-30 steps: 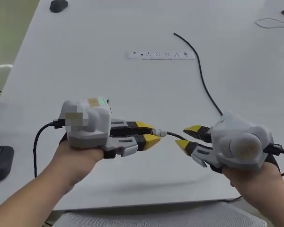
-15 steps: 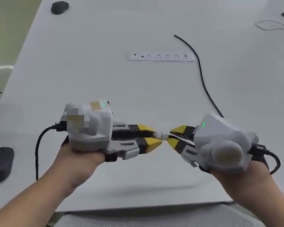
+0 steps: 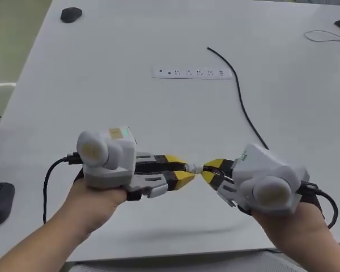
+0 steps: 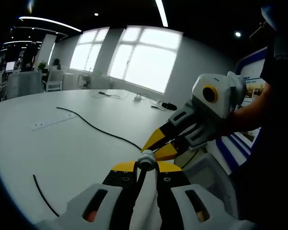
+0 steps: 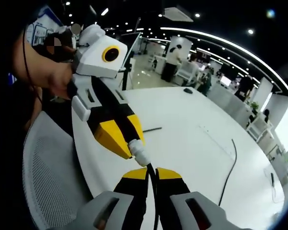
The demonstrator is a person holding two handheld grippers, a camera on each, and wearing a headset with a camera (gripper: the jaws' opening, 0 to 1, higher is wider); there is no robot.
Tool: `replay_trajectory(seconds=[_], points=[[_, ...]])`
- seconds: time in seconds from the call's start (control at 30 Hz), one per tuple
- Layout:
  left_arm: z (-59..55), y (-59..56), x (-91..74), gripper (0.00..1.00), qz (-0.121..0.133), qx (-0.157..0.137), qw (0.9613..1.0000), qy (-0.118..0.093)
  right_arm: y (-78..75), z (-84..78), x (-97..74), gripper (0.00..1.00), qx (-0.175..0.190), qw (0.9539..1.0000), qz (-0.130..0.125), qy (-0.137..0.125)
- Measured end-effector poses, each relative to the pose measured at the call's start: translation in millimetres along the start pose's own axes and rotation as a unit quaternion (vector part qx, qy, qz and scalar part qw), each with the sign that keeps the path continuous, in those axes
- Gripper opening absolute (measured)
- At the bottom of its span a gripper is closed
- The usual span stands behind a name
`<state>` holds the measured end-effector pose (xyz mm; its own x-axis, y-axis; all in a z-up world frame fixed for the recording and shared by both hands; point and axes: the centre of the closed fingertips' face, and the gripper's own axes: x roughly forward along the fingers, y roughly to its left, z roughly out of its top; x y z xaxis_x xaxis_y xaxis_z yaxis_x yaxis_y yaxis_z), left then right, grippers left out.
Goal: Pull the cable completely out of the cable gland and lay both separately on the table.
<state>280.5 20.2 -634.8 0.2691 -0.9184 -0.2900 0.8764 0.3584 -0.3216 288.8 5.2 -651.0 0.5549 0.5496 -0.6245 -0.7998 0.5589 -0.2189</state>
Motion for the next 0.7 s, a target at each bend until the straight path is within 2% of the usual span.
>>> replay_trajectory(seconds=[0.2, 0.3, 0.43, 0.53, 0.7], points=[[0.6, 2.3, -1.5, 0.15, 0.002, -0.002, 1.0, 0.0, -2.8, -3.4, 0.6, 0.0, 0.017, 0.9998, -0.01, 0.0], [0.4, 2.1, -0.2, 0.15, 0.002, 0.006, 1.0, 0.005, -3.3, -4.7, 1.0, 0.0, 0.021, 0.9997, -0.013, 0.0], [2.4, 3.6, 0.1, 0.15, 0.003, 0.003, 1.0, 0.002, -8.8, -7.7, 0.1, 0.0, 0.043, 0.9989, -0.017, -0.001], [2.6, 3.4, 0.1, 0.15, 0.003, 0.004, 1.0, 0.001, -11.9, -13.5, -0.2, 0.0, 0.048, 0.9986, -0.022, 0.005], [5.7, 4.1, -2.7, 0.15, 0.006, 0.001, 1.0, -0.004, -24.4, -31.2, -1.5, 0.0, 0.082, 0.9956, -0.043, 0.018]])
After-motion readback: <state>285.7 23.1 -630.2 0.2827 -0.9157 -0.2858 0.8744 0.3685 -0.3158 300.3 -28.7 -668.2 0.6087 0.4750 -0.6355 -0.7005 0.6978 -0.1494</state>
